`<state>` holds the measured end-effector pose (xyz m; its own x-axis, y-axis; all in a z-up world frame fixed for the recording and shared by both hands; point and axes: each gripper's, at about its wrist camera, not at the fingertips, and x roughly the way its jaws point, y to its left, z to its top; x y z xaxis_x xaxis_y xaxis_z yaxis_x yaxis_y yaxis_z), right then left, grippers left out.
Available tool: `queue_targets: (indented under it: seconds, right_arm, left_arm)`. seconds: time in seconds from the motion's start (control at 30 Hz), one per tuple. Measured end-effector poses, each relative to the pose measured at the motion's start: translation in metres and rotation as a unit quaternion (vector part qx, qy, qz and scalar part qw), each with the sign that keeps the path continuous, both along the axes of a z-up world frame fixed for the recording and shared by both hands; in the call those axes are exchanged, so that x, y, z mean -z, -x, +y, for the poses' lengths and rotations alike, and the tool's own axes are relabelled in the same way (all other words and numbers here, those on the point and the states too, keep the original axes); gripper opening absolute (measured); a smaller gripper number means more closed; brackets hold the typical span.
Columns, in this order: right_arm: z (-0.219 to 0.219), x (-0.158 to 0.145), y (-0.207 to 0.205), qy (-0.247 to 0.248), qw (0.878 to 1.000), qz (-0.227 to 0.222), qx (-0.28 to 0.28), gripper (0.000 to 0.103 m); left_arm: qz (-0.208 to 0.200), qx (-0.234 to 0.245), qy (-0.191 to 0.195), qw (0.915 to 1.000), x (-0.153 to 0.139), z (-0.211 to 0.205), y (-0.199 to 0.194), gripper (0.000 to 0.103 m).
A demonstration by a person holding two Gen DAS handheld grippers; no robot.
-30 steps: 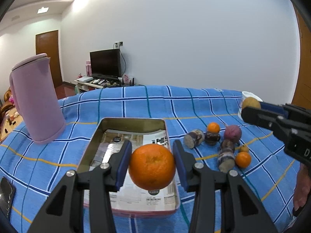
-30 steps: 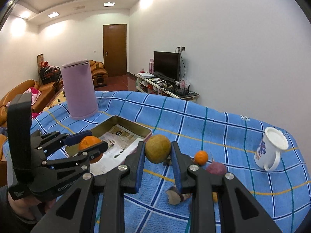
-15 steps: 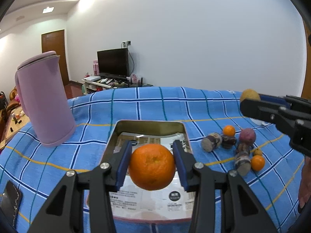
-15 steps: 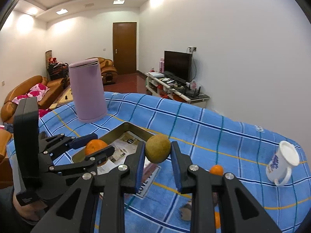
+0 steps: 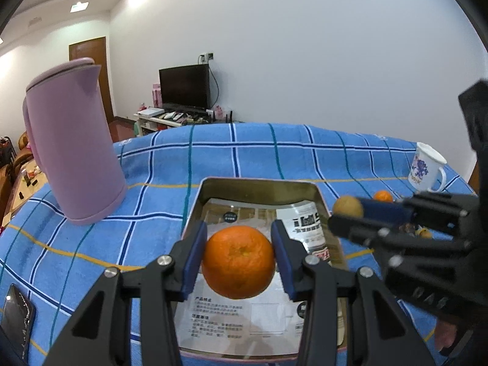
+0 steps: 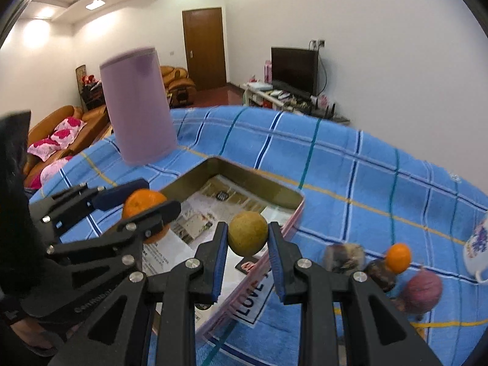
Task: Organize fruits
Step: 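Carry the orange and the brown fruit over the tin box with both grippers, then open the left gripper to drop the orange in the tin while the right releases the brown fruit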
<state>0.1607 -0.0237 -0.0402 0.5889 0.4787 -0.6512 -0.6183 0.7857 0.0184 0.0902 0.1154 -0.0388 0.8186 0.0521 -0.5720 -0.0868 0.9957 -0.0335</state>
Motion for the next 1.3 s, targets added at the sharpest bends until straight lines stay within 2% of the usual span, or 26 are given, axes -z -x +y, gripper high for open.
queue_targets:
  seconds: [0.3, 0.63, 1.0, 1.1, 1.17, 1.23, 1.3]
  right_arm:
    - [0.013, 0.020, -0.006, 0.017, 1.000, 0.020, -0.007, 0.028]
    - [0.022, 0.027, 0.000, 0.036, 0.999, 0.019, -0.018, 0.028]
    - [0.025, 0.027, 0.007, 0.046, 0.999, 0.011, -0.023, 0.029]
    - [0.027, 0.029, 0.011, 0.050, 0.998, 0.008, -0.029, 0.031]
    - [0.028, 0.029, 0.013, 0.052, 0.998, 0.003, -0.030, 0.035]
    - [0.027, 0.028, 0.015, 0.048, 0.998, 0.002, -0.030, 0.039]
    - [0.026, 0.026, 0.017, 0.045, 0.999, -0.001, -0.027, 0.041]
  left_arm:
    - [0.013, -0.002, 0.002, 0.9999, 0.008, 0.006, -0.004, 0.045]
    - [0.035, -0.005, 0.011, 0.9993, 0.019, 0.012, -0.008, 0.045]
    - [0.026, -0.014, 0.008, 0.9995, 0.015, 0.015, -0.002, 0.046]
    - [0.023, -0.015, 0.011, 0.9996, 0.014, 0.016, 0.001, 0.051]
    - [0.016, -0.020, 0.008, 0.9996, 0.011, 0.016, 0.004, 0.060]
    - [0.008, -0.023, 0.007, 0.9997, 0.007, 0.017, 0.008, 0.065]
    - [0.003, -0.025, 0.004, 0.9997, 0.004, 0.017, 0.011, 0.066]
